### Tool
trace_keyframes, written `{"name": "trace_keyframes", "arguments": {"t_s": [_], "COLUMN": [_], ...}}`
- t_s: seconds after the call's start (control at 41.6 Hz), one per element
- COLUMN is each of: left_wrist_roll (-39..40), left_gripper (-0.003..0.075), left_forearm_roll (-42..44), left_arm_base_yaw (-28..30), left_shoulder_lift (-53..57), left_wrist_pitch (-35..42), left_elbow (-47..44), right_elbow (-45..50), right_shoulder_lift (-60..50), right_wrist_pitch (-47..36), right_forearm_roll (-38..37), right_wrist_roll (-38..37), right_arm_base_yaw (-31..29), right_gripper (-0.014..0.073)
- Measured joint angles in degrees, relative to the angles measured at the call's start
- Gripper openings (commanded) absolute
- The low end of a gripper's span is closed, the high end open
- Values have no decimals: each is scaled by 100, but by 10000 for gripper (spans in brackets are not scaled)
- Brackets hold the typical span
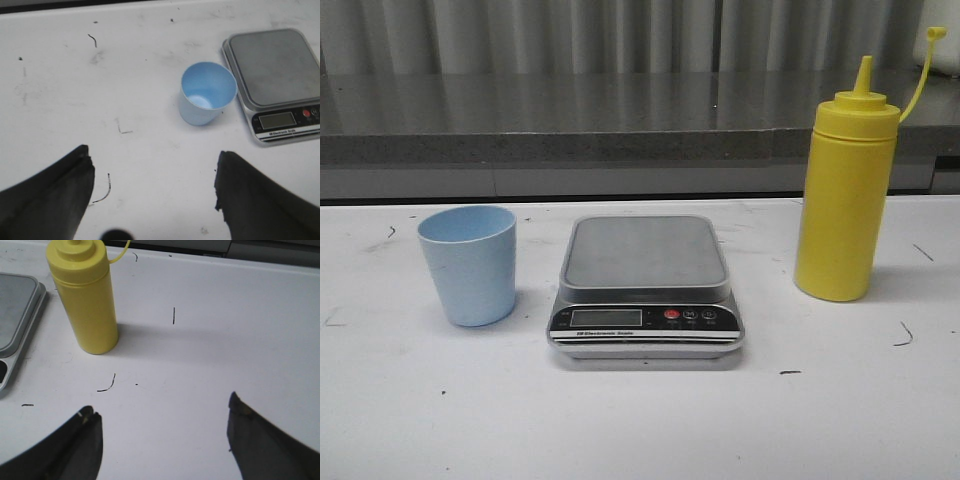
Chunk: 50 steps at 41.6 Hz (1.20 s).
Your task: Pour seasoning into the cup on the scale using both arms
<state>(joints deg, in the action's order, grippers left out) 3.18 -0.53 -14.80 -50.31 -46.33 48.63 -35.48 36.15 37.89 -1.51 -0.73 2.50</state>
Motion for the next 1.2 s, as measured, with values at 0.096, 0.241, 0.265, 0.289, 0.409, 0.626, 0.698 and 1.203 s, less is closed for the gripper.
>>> {"name": "trace_keyframes", "arguments": {"t_s": [0.096,0.241,0.265,0.289,0.409,0.626,0.698,1.203], "left_wrist_roll": [-11,-3,-13,-13,-13,-13,-13,-13], "left_gripper": [502,502,502,502,502,502,502,355], "left_forearm_roll": [0,0,-9,-9,-9,-9,-9,163], "left_arm_base_yaw": [-231,-448,-473,-482,-496,-496,-496,-496], "left_shoulder_lift": [-576,-1493,-1676,-1816,-2527,-3683,-4013,-5504], "left_wrist_pitch": [0,-15,-30,-43,-82,-82,-82,-13], "left_elbow": [217,565,627,693,1074,1704,1891,2847], "right_elbow": [0,0,0,0,0,0,0,0], "right_shoulder_lift": [0,0,0,0,0,0,0,0], "right_wrist_pitch": [0,0,0,0,5,5,5,5], "right_forearm_roll": [-5,-5,-5,-5,-5,-14,-14,-14], "right_wrist_roll": [0,0,0,0,0,0,0,0], "right_arm_base_yaw": [0,0,0,0,0,0,0,0], "right_gripper": [544,544,544,544,544,544,544,544]}}
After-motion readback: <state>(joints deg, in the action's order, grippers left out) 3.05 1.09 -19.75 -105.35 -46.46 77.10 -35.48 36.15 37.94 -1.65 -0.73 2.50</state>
